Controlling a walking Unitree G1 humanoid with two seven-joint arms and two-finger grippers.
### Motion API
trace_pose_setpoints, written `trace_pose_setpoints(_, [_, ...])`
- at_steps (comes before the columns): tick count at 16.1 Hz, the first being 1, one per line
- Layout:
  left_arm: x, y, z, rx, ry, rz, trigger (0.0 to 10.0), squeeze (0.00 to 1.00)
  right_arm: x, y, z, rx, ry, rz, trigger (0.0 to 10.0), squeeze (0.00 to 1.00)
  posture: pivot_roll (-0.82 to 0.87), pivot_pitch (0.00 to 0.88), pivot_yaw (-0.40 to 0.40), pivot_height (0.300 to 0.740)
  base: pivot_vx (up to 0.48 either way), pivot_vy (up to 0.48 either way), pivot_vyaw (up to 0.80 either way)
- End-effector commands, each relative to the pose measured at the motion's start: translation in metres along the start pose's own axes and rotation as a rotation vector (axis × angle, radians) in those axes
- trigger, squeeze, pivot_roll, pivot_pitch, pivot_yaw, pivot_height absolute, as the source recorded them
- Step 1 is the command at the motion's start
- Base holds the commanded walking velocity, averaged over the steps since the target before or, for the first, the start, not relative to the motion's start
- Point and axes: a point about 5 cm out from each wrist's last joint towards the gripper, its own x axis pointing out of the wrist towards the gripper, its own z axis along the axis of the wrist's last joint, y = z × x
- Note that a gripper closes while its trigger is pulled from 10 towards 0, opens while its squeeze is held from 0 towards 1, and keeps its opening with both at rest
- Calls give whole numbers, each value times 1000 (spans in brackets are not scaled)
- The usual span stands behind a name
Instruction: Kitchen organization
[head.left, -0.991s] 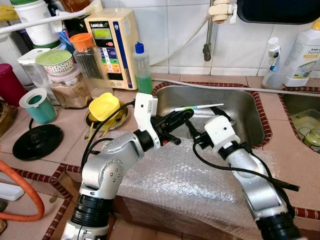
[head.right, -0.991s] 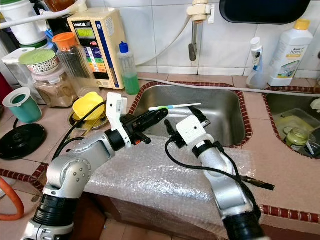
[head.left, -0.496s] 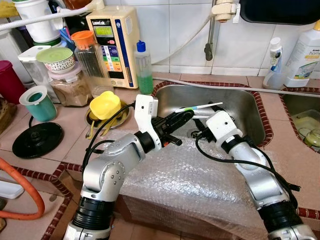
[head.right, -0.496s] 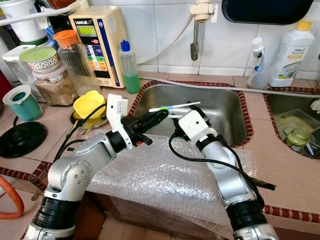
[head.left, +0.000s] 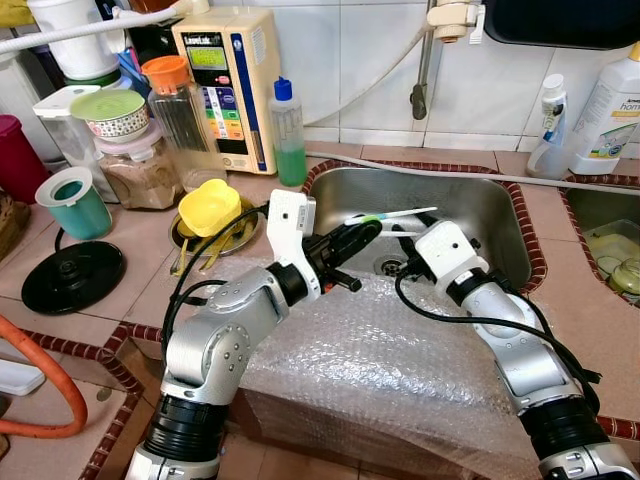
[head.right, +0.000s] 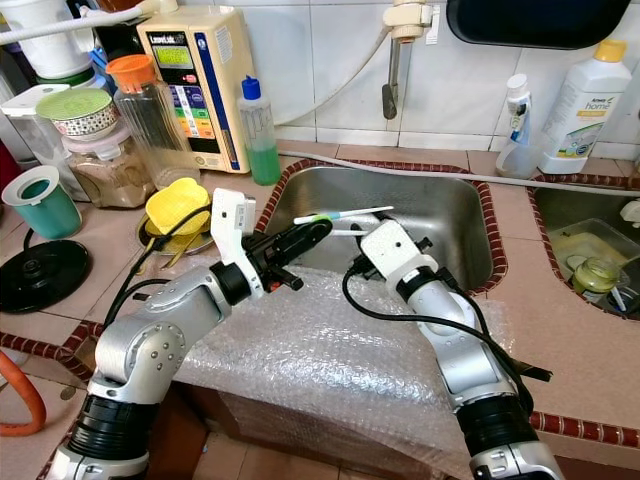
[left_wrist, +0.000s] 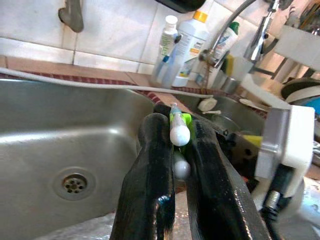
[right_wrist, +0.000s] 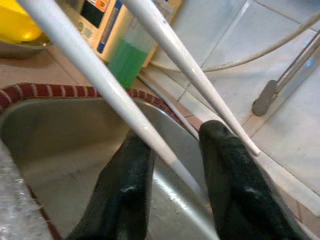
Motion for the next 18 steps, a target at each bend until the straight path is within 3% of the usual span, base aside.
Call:
trace_pose_setpoints(1, [-2,4,-3,11,14,36,0,0,2,-1,6,15,-39,9,0,0,57,0,59,740,0,0,0])
trace_pose_setpoints(8, [-2,8,-9,44,42,55,0,0,3,3,18,35,-97,53,0,0,57,0,64,740,0,0,0])
trace_pose_setpoints(11, [-3,9,-14,88,70,59,1843,0,4,4,15,35,-82,61,0,0,63,0,66,740,0,0,0])
trace_pose_setpoints(12, [-4,11,-18,93,84,72,3098,0,4,3,15,27,-82,54,0,0,62,0,69,740,0,0,0])
trace_pose_setpoints(13, [-5,12,-20,97,89,74,3725,0,4,1,14,19,-81,50,0,0,62,0,69,740,0,0,0])
trace_pose_setpoints(14, [-6,10,-23,86,104,56,10000,0,4,-1,14,14,-79,39,0,0,64,0,71,740,0,0,0])
trace_pose_setpoints(15, [-7,11,-25,86,110,56,10000,1000,4,-2,14,13,-76,34,0,0,64,0,73,740,0,0,0])
trace_pose_setpoints(18, [-10,11,-33,101,171,32,10000,1000,0,-4,10,-6,-61,13,0,0,62,0,90,740,0,0,0])
